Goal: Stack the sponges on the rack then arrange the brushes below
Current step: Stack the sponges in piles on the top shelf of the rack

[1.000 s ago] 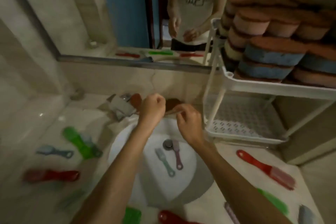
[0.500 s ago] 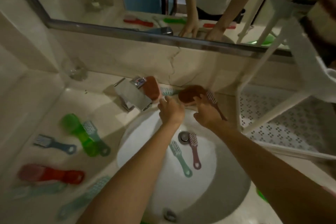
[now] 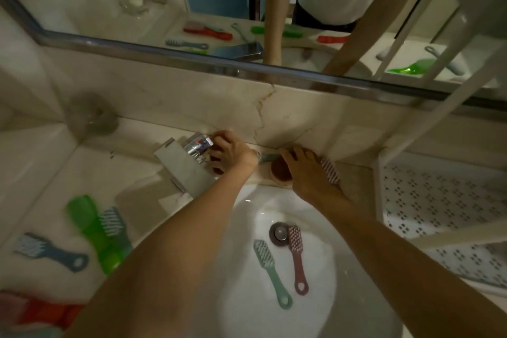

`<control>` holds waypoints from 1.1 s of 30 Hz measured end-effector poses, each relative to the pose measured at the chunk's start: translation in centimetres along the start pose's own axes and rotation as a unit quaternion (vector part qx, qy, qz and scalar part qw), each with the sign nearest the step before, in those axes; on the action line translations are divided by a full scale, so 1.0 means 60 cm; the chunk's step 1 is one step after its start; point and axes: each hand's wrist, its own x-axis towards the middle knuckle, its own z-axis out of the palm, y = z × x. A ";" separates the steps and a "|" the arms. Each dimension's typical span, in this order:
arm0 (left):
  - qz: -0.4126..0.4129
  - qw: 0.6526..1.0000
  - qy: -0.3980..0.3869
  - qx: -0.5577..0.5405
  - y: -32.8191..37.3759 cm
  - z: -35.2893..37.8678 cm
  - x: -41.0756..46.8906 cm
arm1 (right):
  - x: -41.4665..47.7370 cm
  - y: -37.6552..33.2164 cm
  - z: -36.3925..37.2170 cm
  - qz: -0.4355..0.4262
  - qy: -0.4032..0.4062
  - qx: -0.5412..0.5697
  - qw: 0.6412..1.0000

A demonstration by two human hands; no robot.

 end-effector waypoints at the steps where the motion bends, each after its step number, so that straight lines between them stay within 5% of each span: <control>1: 0.002 1.000 0.005 -0.004 -0.002 0.001 0.004 | 0.002 0.002 0.000 -0.007 0.002 -0.009 1.000; 22: 0.148 0.985 0.064 -0.065 0.024 -0.028 -0.081 | -0.023 0.009 -0.027 0.052 0.036 -0.018 0.998; 33: 0.196 0.965 0.106 -0.135 0.002 -0.113 -0.187 | -0.112 -0.011 -0.111 0.067 0.124 0.105 0.984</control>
